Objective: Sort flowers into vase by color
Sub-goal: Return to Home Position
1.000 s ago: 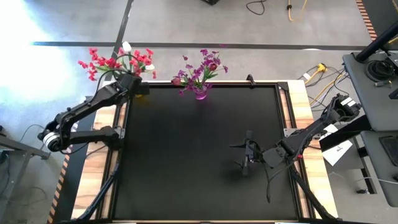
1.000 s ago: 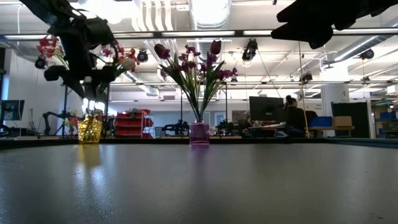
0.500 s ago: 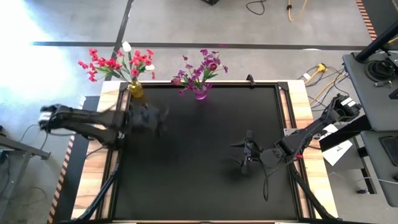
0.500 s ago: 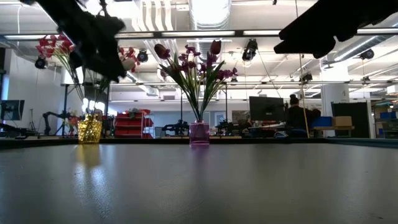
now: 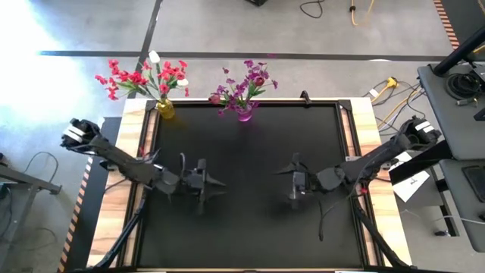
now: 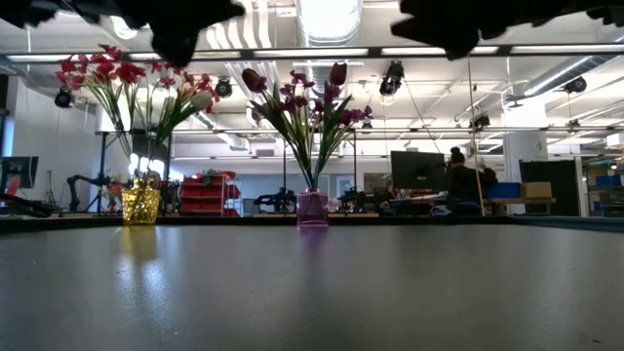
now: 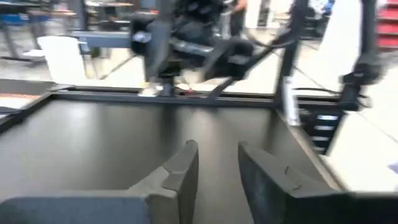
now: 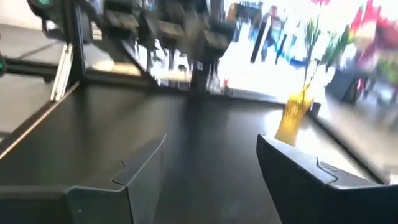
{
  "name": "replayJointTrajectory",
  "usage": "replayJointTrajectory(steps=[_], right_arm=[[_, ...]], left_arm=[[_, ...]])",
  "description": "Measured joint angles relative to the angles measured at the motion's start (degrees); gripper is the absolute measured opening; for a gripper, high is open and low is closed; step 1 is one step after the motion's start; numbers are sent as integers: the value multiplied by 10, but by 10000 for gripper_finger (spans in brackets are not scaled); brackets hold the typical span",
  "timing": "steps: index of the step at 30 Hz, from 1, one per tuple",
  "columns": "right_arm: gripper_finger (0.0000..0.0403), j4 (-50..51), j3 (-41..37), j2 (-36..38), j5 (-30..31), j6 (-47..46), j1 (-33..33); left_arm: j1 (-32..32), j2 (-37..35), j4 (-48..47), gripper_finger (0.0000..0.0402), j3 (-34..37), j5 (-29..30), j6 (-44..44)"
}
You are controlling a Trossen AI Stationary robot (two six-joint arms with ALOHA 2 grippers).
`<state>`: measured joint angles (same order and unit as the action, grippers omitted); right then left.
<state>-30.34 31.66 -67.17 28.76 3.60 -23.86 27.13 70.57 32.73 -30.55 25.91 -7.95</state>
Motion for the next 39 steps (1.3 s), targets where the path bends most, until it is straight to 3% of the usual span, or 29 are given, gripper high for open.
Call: replayJointTrajectory(steps=[6,12,15,17,20,24,34,39], right_arm=[[225,-31,0,16,-20,59,47],[205,48,-8,91,-30,48,79],[194,67,-25,127,-74,22,94],[187,84,-35,146,-101,5,97],[179,133,-40,173,-96,-2,96],[171,175,-39,198,-70,-2,97],[172,198,-39,198,-67,-1,99],[172,229,-39,216,-111,6,104]], left_arm=[[-34,-28,-35,66,21,-9,16],[-31,-140,-47,50,82,-12,21],[-31,-200,-47,48,132,-7,21],[-31,-239,-51,48,167,31,16],[-32,-291,-48,48,206,102,-6],[-31,-333,-48,48,227,115,-56],[-31,-339,-43,48,222,115,-75],[-49,-332,-7,48,221,115,15]])
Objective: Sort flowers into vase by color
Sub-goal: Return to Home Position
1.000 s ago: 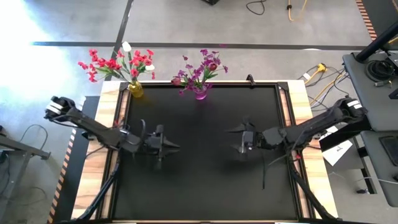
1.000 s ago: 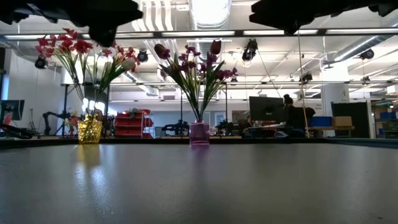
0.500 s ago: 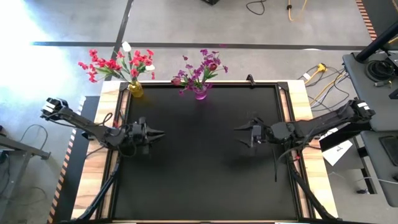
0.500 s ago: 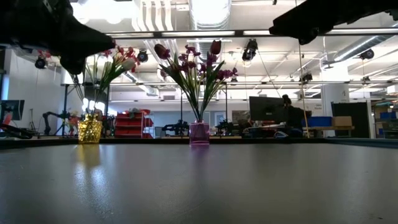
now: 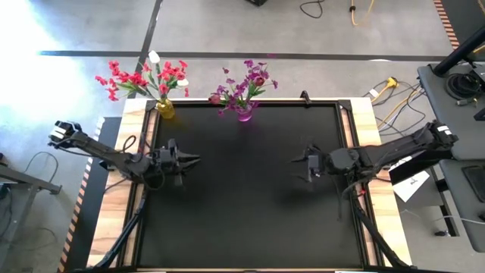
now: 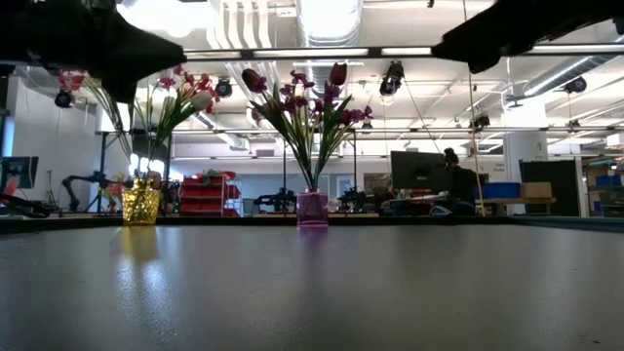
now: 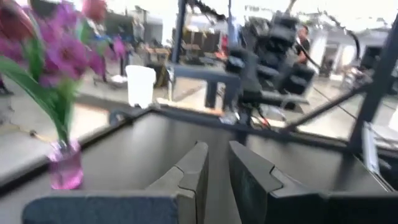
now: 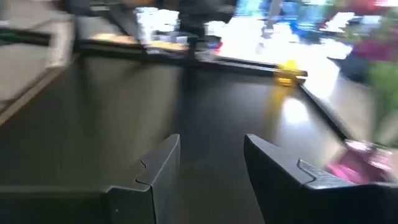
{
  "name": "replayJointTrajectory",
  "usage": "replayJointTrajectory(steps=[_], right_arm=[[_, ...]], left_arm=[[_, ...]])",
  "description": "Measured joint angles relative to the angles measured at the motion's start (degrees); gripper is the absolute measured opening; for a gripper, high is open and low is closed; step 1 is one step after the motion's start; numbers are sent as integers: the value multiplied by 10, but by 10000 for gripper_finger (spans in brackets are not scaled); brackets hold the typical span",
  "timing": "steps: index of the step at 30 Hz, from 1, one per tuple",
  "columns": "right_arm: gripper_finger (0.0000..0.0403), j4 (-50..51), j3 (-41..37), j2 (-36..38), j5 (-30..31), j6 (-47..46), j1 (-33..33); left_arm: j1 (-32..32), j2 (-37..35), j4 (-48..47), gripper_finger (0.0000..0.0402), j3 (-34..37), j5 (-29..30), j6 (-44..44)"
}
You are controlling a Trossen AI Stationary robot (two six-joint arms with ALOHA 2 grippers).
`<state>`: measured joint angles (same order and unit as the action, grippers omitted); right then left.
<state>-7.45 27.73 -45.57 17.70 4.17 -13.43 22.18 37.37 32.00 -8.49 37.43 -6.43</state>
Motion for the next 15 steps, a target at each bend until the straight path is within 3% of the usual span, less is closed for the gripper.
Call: replayJointTrajectory(steps=[3,8,12,15], right_arm=[[171,16,-5,25,-60,8,12],[175,35,-5,86,-135,7,68],[175,92,-8,153,-145,-3,108],[177,94,-29,205,-146,-4,121]], left_arm=[[-21,-11,16,48,0,-16,34],[-48,-64,-53,48,0,-54,47],[-51,-133,-125,48,0,-81,35],[-52,-183,-144,48,12,-164,53]])
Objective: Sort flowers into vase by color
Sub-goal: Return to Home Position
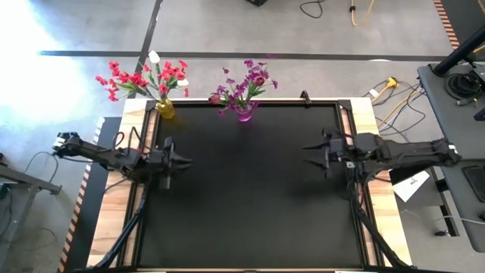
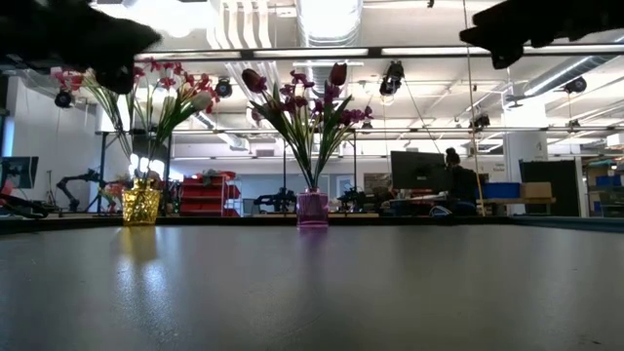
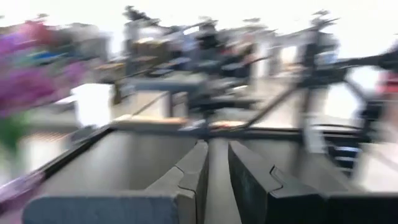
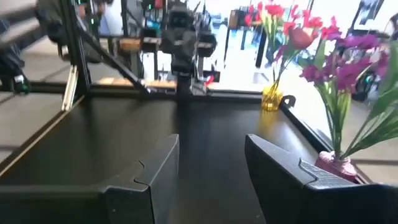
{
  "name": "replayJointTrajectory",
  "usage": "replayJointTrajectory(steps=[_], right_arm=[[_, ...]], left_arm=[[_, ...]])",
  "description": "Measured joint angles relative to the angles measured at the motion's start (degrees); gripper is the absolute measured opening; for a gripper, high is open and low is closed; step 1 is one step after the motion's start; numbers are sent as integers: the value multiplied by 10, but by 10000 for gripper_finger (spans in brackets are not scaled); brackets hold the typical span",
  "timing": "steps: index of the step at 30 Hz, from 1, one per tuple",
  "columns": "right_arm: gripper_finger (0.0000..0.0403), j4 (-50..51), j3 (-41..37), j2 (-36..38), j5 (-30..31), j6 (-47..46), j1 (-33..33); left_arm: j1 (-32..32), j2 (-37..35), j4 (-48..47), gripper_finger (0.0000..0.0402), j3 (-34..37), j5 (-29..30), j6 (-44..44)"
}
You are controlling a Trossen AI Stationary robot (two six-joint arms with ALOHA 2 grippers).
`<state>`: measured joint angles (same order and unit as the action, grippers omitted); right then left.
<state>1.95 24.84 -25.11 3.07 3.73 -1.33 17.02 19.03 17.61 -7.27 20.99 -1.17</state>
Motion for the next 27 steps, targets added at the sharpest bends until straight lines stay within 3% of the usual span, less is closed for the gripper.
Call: replayJointTrajectory(steps=[4,9,17,21,24,27], right_arm=[[178,-10,-45,68,-1,-6,2],[179,-9,-98,145,-17,-40,2],[180,20,-142,229,-34,-67,2],[180,37,-143,250,-31,-72,2],[180,108,-109,248,-31,-89,2],[180,100,-90,251,-31,-79,2]], left_arm=[[0,-61,15,48,32,-91,7],[-7,-118,12,48,66,-97,7],[-35,-157,-12,48,65,-115,8],[-36,-181,-70,48,53,-115,19],[-36,-191,-88,48,41,-116,18],[-36,-191,-97,48,40,-132,14]])
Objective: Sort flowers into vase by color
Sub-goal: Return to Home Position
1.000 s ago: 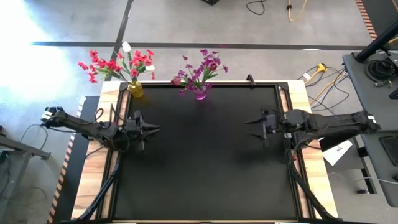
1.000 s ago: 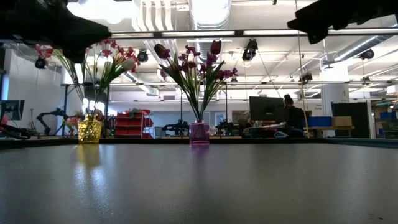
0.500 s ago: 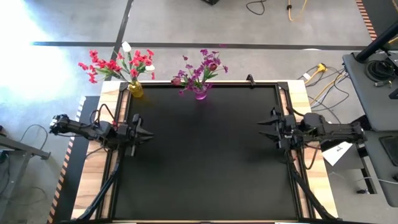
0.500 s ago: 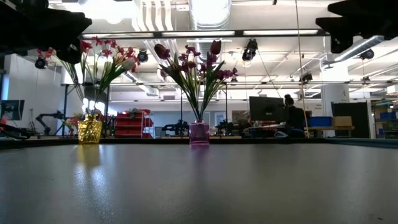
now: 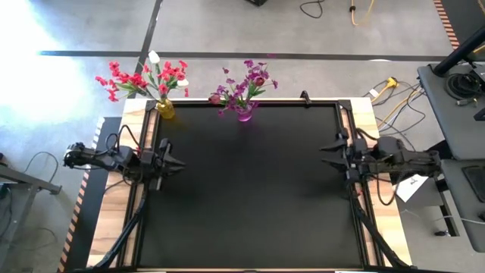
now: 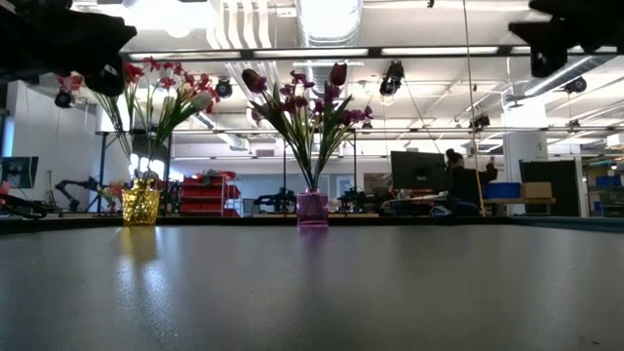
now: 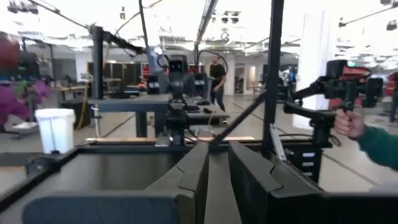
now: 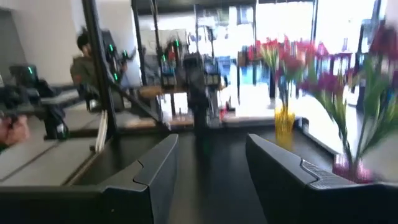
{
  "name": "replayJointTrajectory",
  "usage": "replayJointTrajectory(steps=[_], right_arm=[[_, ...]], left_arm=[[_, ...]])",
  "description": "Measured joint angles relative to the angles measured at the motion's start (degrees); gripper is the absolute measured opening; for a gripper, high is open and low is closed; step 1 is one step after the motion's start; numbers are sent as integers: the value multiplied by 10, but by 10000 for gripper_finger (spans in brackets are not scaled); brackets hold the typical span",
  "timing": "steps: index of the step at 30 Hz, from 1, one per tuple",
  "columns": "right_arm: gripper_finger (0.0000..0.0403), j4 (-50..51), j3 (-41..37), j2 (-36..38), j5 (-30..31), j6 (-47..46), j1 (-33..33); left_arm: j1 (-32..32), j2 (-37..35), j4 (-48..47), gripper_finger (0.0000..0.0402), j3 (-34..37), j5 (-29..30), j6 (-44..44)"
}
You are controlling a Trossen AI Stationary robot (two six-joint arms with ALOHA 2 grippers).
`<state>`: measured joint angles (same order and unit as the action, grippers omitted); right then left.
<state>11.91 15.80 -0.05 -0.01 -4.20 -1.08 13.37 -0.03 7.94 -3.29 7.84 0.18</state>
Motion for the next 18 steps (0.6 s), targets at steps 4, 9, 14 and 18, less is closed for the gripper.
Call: replayJointTrajectory(steps=[4,9,14,18], right_arm=[[180,-37,-13,-1,0,9,0],[180,-90,-70,0,0,-8,0],[180,-166,-138,0,0,-6,0],[180,-141,-151,-7,29,7,0]], left_arm=[[0,0,-3,48,16,-9,-17],[0,2,8,48,27,-10,-22],[0,0,8,48,27,-10,-8],[0,0,6,48,27,-26,-7]])
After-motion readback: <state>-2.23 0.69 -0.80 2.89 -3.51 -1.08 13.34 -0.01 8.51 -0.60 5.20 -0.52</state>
